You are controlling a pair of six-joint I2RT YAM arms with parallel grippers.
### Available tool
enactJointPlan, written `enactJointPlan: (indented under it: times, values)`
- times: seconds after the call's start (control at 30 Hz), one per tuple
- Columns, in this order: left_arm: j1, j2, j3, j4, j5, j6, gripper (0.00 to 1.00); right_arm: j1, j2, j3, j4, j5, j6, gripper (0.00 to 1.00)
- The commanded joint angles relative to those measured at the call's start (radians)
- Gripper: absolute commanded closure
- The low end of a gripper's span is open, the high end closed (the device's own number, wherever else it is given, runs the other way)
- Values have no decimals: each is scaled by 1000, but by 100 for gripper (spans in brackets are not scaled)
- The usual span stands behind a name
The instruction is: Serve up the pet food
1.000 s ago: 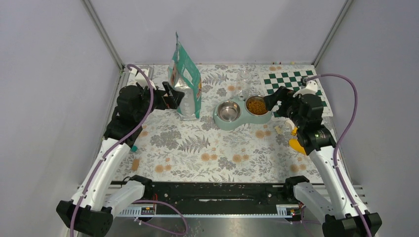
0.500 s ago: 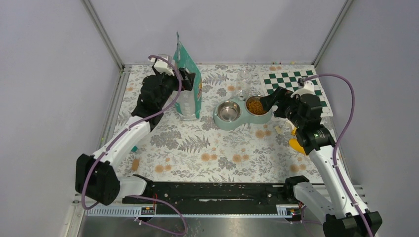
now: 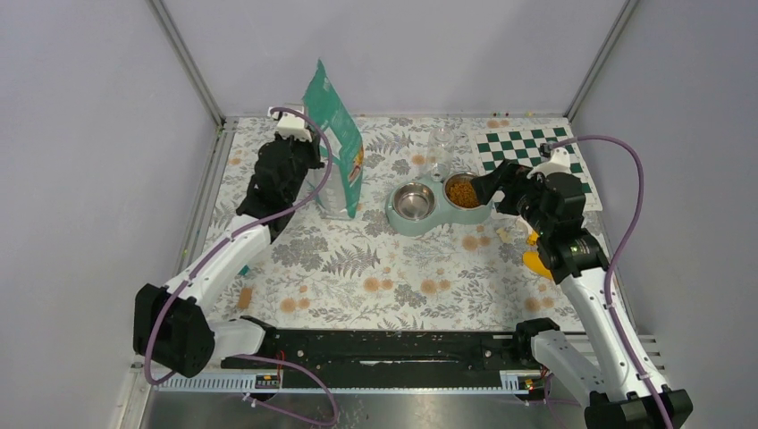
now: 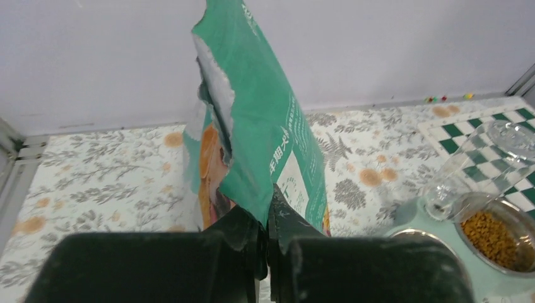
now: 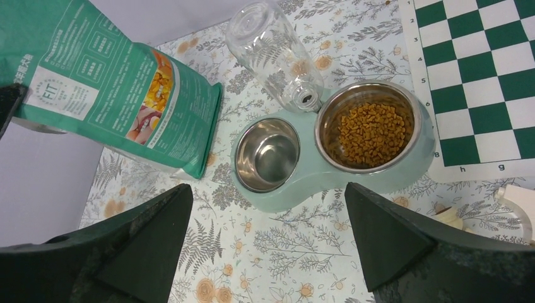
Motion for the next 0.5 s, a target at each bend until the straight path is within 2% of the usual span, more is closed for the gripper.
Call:
enactJointPlan:
  times: [0.0, 0.07, 0.17, 0.27, 0.4, 0.47]
  values:
    - [-1, -131, 162, -137, -19, 23, 100, 14, 12, 75, -5, 9, -41, 1]
    - [-3, -171, 190, -215, -7, -57, 100, 22, 15, 91, -1, 23, -37, 1]
    - [-17, -254, 153, -273, 16, -177, 100, 45, 47, 141, -15, 32, -8, 1]
    - [-18, -347, 82, -261, 60, -322, 100, 66, 80, 194, -55, 76, 62, 11]
    - [-20, -433, 60, -297, 112, -370, 99, 82, 98, 218, -57, 100, 108, 13]
    - [-19, -462, 70, -334, 110, -332, 64, 92, 108, 229, -75, 107, 123, 13]
